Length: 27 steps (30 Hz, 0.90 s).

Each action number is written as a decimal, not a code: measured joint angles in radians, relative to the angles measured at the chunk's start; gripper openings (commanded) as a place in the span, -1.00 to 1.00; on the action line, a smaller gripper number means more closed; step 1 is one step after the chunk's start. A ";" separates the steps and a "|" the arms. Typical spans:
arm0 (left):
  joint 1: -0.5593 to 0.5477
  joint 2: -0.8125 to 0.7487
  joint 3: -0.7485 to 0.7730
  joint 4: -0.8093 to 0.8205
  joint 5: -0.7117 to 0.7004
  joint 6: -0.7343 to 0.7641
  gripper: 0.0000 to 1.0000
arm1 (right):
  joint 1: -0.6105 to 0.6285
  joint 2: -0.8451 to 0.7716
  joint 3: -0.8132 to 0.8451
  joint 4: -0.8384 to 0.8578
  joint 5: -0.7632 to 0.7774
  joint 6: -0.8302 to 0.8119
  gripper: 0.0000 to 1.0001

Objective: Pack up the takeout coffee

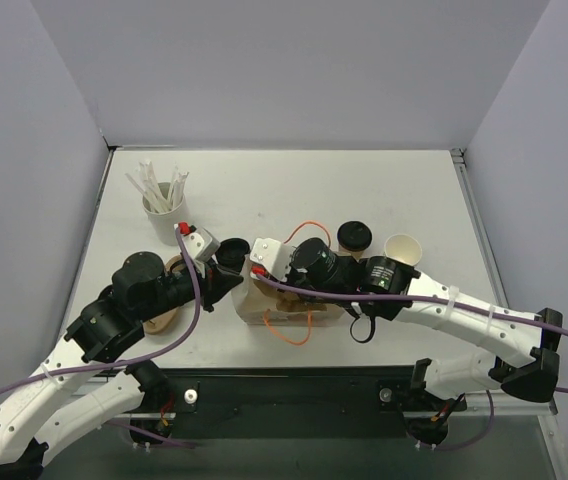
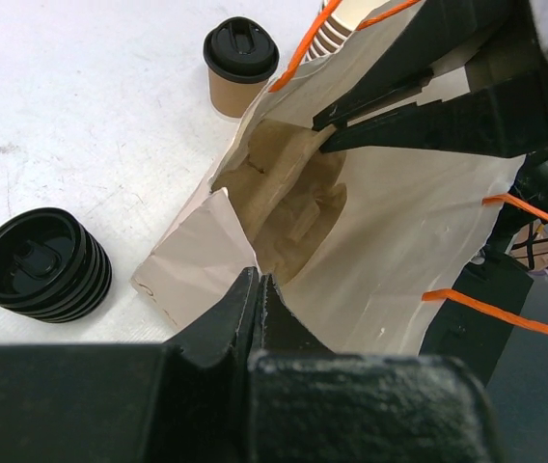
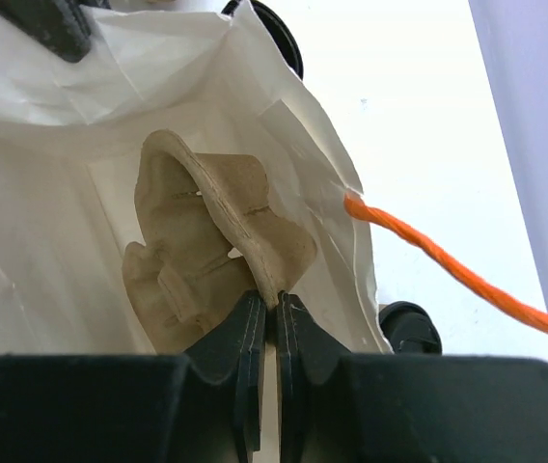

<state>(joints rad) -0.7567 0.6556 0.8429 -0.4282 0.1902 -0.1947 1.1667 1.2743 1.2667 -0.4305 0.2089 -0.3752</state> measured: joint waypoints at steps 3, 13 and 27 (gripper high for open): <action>0.000 0.001 0.000 0.000 0.000 0.010 -1.00 | 0.003 -0.002 0.017 -0.037 -0.002 -0.030 -1.00; 0.000 0.001 0.000 -0.002 0.000 0.053 -1.00 | 0.007 0.002 0.135 -0.154 -0.068 -0.128 -1.00; 0.000 0.014 0.001 -0.001 -0.002 0.069 -1.00 | -0.015 0.126 0.256 -0.252 -0.165 -0.327 -1.00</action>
<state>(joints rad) -0.7567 0.6693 0.8440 -0.4294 0.1886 -0.1253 1.1515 1.4002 1.5223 -0.6823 0.0437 -0.7021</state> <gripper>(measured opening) 0.022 0.067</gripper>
